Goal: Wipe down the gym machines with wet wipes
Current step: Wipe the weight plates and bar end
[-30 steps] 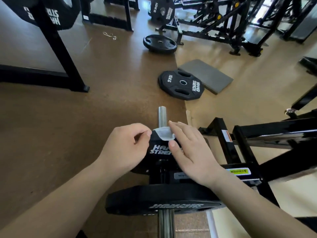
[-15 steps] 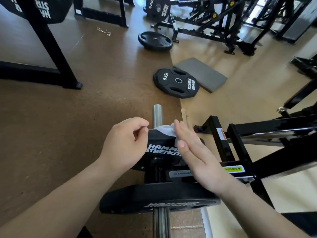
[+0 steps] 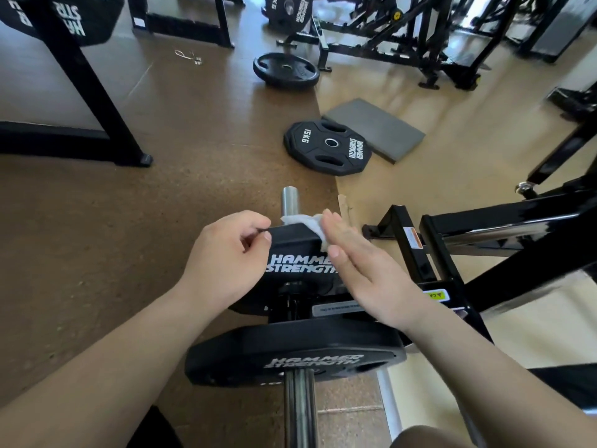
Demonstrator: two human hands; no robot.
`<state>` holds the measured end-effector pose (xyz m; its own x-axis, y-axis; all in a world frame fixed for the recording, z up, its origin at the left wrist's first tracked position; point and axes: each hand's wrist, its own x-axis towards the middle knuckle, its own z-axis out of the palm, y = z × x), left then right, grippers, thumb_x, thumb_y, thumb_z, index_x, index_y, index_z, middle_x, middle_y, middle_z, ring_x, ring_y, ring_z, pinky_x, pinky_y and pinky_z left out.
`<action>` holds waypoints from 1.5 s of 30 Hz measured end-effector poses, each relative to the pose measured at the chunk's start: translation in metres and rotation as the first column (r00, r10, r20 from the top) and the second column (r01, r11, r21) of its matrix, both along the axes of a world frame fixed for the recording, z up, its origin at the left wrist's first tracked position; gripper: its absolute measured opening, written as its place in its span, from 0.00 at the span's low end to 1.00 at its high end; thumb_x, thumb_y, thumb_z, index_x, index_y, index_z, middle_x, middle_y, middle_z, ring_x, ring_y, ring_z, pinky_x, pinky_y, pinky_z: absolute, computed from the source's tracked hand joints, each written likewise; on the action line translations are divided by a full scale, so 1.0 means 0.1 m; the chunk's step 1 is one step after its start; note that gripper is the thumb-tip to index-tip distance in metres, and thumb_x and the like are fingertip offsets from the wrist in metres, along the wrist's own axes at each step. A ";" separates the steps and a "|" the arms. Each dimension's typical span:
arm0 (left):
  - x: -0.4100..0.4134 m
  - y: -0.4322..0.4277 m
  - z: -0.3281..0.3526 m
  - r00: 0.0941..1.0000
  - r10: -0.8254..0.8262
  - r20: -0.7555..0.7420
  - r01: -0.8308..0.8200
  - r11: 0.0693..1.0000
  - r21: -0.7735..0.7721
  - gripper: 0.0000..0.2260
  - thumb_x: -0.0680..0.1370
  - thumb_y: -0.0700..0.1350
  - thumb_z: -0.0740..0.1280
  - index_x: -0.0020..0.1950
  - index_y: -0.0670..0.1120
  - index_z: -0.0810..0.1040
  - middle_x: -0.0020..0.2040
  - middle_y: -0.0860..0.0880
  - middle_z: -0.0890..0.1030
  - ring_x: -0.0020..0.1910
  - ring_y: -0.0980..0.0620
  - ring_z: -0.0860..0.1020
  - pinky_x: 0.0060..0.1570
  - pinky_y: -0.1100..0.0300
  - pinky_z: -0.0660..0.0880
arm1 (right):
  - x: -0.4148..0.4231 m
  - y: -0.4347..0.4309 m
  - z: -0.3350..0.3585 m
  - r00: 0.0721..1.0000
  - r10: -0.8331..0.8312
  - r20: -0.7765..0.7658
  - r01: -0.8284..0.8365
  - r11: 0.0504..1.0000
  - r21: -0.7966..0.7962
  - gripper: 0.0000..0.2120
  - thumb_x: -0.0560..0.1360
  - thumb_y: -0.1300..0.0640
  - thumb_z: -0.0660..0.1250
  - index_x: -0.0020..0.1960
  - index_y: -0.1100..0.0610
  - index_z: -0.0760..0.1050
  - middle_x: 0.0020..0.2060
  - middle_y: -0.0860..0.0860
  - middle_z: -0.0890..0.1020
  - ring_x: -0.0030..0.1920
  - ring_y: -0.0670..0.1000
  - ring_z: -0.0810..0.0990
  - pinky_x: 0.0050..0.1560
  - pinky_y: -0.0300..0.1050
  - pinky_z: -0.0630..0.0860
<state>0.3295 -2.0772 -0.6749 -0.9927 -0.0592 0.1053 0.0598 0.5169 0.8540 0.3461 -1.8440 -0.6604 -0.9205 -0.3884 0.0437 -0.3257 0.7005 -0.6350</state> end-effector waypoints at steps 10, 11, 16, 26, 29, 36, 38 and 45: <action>0.03 0.03 0.05 1.000 0.005 0.024 -0.004 1.000 -0.028 0.09 0.80 0.46 0.68 0.58 0.56 0.83 0.42 0.63 0.82 0.40 0.59 0.82 0.46 0.49 0.83 | 0.10 -0.25 0.05 0.999 0.035 0.027 -0.034 0.999 -0.015 0.24 0.88 0.52 0.53 0.83 0.51 0.58 0.78 0.40 0.57 0.80 0.35 0.49 0.79 0.33 0.45; 0.04 0.02 0.06 0.999 0.011 0.032 -0.011 1.000 -0.015 0.09 0.80 0.45 0.68 0.58 0.56 0.83 0.42 0.62 0.83 0.42 0.58 0.82 0.48 0.48 0.83 | 0.07 -0.22 0.06 0.999 0.034 0.037 -0.034 0.999 -0.013 0.24 0.88 0.52 0.53 0.83 0.52 0.57 0.79 0.41 0.56 0.80 0.34 0.48 0.79 0.33 0.44; 0.13 0.00 0.12 0.998 -0.062 0.019 0.062 0.998 0.028 0.14 0.81 0.40 0.66 0.63 0.54 0.82 0.46 0.62 0.83 0.43 0.64 0.80 0.50 0.58 0.82 | 0.16 0.08 0.13 0.984 -0.167 0.058 0.165 0.986 0.032 0.24 0.86 0.44 0.51 0.81 0.44 0.62 0.79 0.42 0.65 0.77 0.32 0.56 0.79 0.34 0.54; 0.22 0.08 0.11 0.972 -0.234 -0.012 0.234 0.972 0.011 0.15 0.80 0.37 0.66 0.62 0.52 0.83 0.49 0.58 0.84 0.48 0.59 0.81 0.45 0.70 0.75 | 1.06 0.08 0.14 0.993 0.119 -0.016 -0.114 0.977 0.182 0.26 0.85 0.46 0.55 0.81 0.53 0.64 0.79 0.44 0.67 0.80 0.41 0.61 0.78 0.41 0.61; 0.18 0.10 0.08 0.968 -0.245 0.047 0.245 0.969 -0.004 0.14 0.81 0.40 0.66 0.62 0.55 0.82 0.48 0.58 0.85 0.49 0.58 0.82 0.50 0.64 0.77 | 0.99 -0.01 0.09 0.975 0.219 -0.035 -0.189 0.905 0.381 0.29 0.86 0.41 0.49 0.84 0.49 0.52 0.82 0.47 0.60 0.81 0.47 0.58 0.78 0.49 0.62; 0.19 0.11 0.02 0.958 -0.284 0.035 0.284 0.959 -0.008 0.12 0.81 0.41 0.67 0.62 0.52 0.83 0.48 0.60 0.84 0.45 0.57 0.83 0.51 0.61 0.77 | 1.13 -0.11 0.16 0.987 0.150 -0.060 -0.129 0.954 0.270 0.25 0.86 0.46 0.54 0.80 0.55 0.66 0.80 0.47 0.66 0.80 0.49 0.63 0.78 0.49 0.64; 0.17 0.10 -0.01 0.960 -0.279 0.035 0.279 0.960 -0.012 0.12 0.81 0.41 0.67 0.62 0.52 0.83 0.48 0.60 0.84 0.44 0.58 0.82 0.50 0.62 0.76 | 1.26 0.07 0.16 0.995 0.094 -0.025 -0.087 0.975 0.204 0.25 0.86 0.47 0.55 0.81 0.53 0.64 0.81 0.43 0.63 0.81 0.45 0.59 0.79 0.42 0.59; 0.21 0.19 -0.03 0.928 -0.367 0.056 0.369 0.929 -0.033 0.09 0.82 0.43 0.66 0.59 0.52 0.84 0.47 0.57 0.85 0.44 0.54 0.82 0.52 0.55 0.78 | 1.26 0.24 0.21 0.891 -0.303 0.337 0.235 0.945 0.228 0.35 0.76 0.32 0.46 0.82 0.38 0.48 0.78 0.28 0.45 0.74 0.24 0.41 0.77 0.28 0.42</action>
